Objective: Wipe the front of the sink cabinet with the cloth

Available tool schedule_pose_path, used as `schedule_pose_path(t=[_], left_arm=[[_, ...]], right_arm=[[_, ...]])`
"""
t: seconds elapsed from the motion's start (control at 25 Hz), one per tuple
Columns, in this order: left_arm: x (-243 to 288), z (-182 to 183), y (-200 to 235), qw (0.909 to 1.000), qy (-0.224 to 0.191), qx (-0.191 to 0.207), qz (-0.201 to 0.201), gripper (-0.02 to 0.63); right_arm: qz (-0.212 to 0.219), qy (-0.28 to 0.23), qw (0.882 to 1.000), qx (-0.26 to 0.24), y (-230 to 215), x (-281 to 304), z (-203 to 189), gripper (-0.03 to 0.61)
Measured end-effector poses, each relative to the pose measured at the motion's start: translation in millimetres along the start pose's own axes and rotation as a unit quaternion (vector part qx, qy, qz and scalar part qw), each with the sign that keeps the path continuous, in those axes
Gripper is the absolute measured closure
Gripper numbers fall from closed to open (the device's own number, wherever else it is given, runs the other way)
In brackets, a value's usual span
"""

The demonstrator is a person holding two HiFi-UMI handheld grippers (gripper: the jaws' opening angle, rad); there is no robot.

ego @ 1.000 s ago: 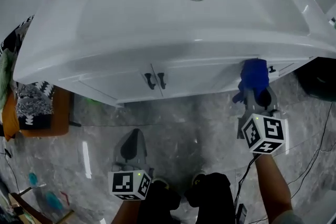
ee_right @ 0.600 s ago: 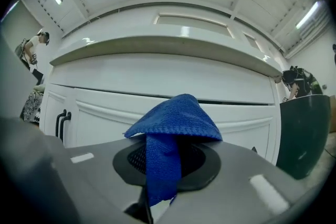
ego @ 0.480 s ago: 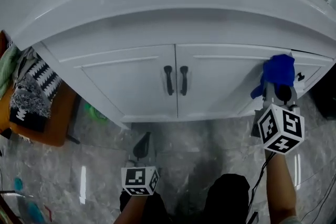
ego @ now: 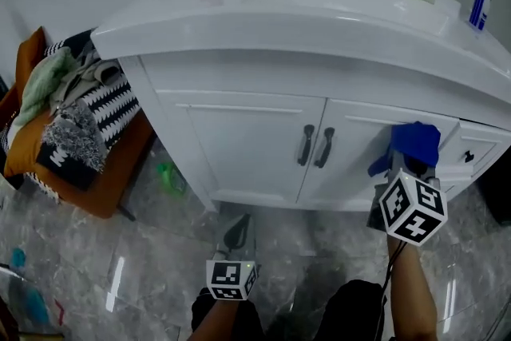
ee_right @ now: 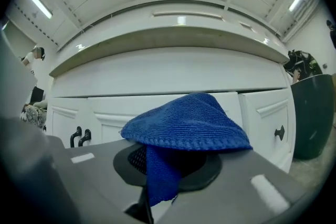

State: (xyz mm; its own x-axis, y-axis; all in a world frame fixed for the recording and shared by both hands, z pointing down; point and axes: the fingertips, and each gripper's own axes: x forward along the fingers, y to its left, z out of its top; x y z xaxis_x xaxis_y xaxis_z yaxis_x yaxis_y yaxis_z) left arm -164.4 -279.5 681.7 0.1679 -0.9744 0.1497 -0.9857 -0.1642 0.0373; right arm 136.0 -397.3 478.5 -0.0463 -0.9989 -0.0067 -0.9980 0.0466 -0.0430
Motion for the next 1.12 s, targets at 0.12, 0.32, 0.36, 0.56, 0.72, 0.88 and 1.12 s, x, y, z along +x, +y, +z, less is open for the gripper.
schedule_pose_path(t=[0.12,0.32,0.36,0.56,0.72,0.88,1.12], left_arm=[[2,-6,17,0.9993,0.014,-0.017,0.029,0.603],[-2,-10,37,0.9972,0.011,-0.043,0.06,0.603],[-2,-14,39,0.9967,0.014,-0.05,0.063,0.603],[3,-20,40,0.9971,0.025,-0.036,0.062,0.603],[4,-25,42,0.9966,0.028,-0.044,0.063,0.603],[3,-23,43,0.9966,0.025,-0.044,0.065,0.603],[-8,-18,56,0.9948,0.017,-0.06,0.081,0.603]], right_arm=[[0.037,0.005,0.999,-0.009,34,2,2,0.512],[0.108,0.037,0.993,-0.014,96,1,2,0.509],[0.119,0.044,0.992,-0.018,108,0,2,0.509],[0.089,0.049,0.994,-0.048,128,-1,6,0.506],[0.117,0.026,0.99,-0.074,158,-9,21,0.502],[0.155,0.018,0.984,-0.088,219,-5,37,0.502],[0.24,0.031,0.968,-0.069,315,-7,18,0.502]])
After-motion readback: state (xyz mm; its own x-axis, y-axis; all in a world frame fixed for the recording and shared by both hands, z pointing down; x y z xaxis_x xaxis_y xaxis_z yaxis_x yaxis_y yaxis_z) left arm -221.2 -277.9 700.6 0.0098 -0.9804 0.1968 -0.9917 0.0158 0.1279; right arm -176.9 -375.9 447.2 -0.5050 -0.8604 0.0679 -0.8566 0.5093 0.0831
